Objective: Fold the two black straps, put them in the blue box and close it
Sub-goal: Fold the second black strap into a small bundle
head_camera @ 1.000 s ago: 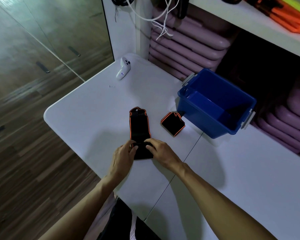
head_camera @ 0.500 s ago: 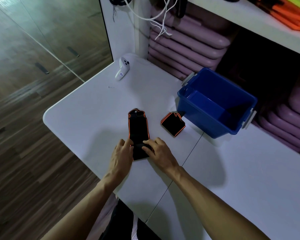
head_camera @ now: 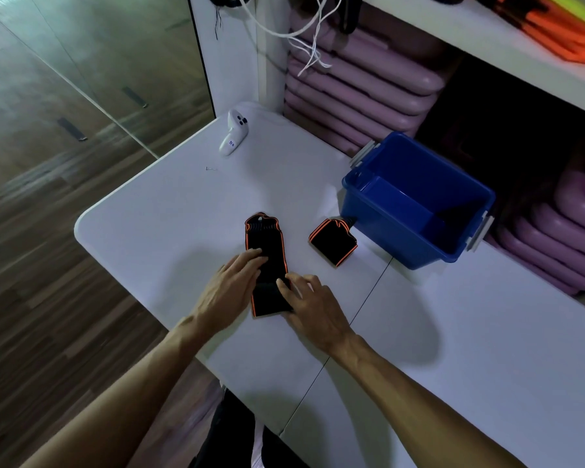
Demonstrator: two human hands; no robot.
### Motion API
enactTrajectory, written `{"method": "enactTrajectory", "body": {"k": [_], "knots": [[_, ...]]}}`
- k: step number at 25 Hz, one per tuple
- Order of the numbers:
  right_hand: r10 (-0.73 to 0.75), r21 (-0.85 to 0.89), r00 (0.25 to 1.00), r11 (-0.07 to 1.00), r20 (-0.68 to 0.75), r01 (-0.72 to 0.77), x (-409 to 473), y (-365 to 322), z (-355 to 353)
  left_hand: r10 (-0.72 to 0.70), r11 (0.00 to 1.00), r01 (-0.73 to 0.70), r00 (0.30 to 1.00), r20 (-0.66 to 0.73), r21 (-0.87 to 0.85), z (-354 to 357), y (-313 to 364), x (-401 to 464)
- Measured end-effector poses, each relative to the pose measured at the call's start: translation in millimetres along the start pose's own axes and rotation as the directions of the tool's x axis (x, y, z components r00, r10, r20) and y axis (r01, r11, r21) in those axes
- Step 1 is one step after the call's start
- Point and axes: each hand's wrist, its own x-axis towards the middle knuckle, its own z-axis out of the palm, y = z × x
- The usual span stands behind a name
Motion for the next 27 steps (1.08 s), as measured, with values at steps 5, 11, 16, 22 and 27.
{"method": "enactTrajectory", "body": {"k": [5, 11, 16, 22, 27], "knots": [[-0.006, -0.102, 1.0, 0.995, -0.015, 0.005, 0, -9, 3, -0.035, 0.985, -0.032, 0.926, 0.376, 0.17, 15, -28, 46], [-0.02, -0.136, 1.0, 0.99, 0.005, 0.02, 1, -10, 10, -0.12, 0.974, 0.046, 0.936, 0.332, 0.222, 22, -28, 52], [-0.051, -0.077, 0.998, 0.996, 0.042, 0.054, 5, -5, 5, -0.07, 0.996, 0.063, 0.991, 0.116, 0.061, 7, -20, 50], [-0.05, 0.059, 0.992, 0.997, 0.119, 0.043, 22, 9, -8, 0.109, 0.994, -0.107, 0.984, 0.141, -0.017, 8, -12, -39], [0.009, 0.254, 0.979, 0.965, 0.204, -0.062, 40, 14, -29, -0.059, 0.985, 0.06, 0.998, 0.01, -0.159, 11, -6, -21]]}}
